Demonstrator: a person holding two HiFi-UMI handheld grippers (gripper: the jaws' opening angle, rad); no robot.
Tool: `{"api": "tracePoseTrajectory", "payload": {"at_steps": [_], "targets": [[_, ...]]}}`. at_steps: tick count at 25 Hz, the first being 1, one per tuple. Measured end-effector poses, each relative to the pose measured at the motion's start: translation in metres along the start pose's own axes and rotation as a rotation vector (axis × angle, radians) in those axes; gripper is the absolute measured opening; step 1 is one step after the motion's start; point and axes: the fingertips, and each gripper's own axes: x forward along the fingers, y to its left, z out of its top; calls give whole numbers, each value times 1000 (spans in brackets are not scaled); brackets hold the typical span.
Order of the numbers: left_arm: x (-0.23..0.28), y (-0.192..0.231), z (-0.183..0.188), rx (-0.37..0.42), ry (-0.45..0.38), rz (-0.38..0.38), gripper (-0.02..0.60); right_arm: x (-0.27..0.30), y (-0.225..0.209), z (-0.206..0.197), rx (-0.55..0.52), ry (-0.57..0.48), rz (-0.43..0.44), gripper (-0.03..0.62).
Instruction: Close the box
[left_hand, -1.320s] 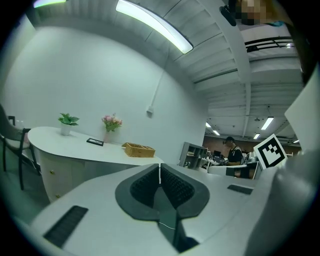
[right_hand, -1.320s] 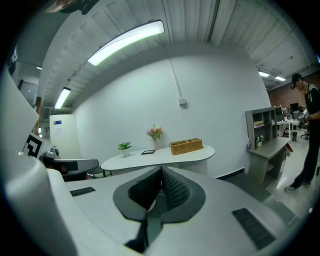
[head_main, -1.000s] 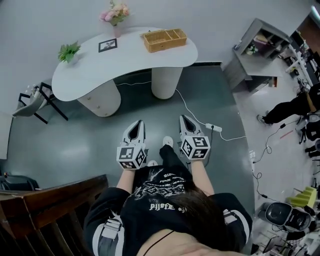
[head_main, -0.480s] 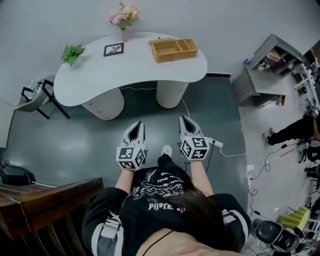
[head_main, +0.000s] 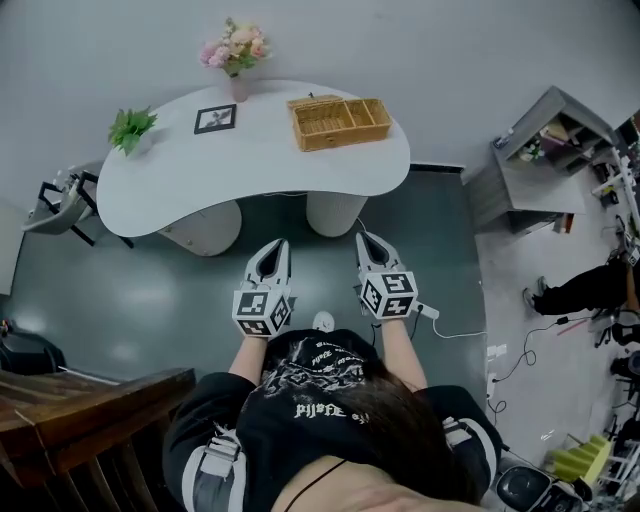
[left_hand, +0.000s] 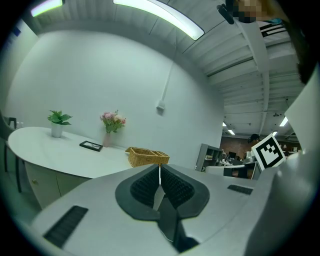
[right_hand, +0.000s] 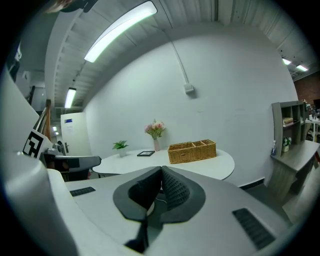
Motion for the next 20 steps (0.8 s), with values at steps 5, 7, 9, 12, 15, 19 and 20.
{"api": "tracePoseTrajectory", "payload": {"at_steps": [5,7,9,12,15,19,20], "targets": [[39,-3,5,-10,7,19,28,22,-28,14,-8,7,34,25],[51,-3,6,-11,10,24,28,30,-38,18,-4,7,40,25],[61,-5,5,-9,14,27,28,36,-47,19,-1,8,42,25],[72,-8,3,-4,23,22,28,40,-56,19,11,8,43,25],[79,-10,2,1,36,15,28,44,-61,17,32,15,49,25],[94,-1,2,-10,40,13,28,58,-64,21,22,12,48,25],[98,2,2,-14,41,12,28,62,-65,22,17,11,45,25]]}}
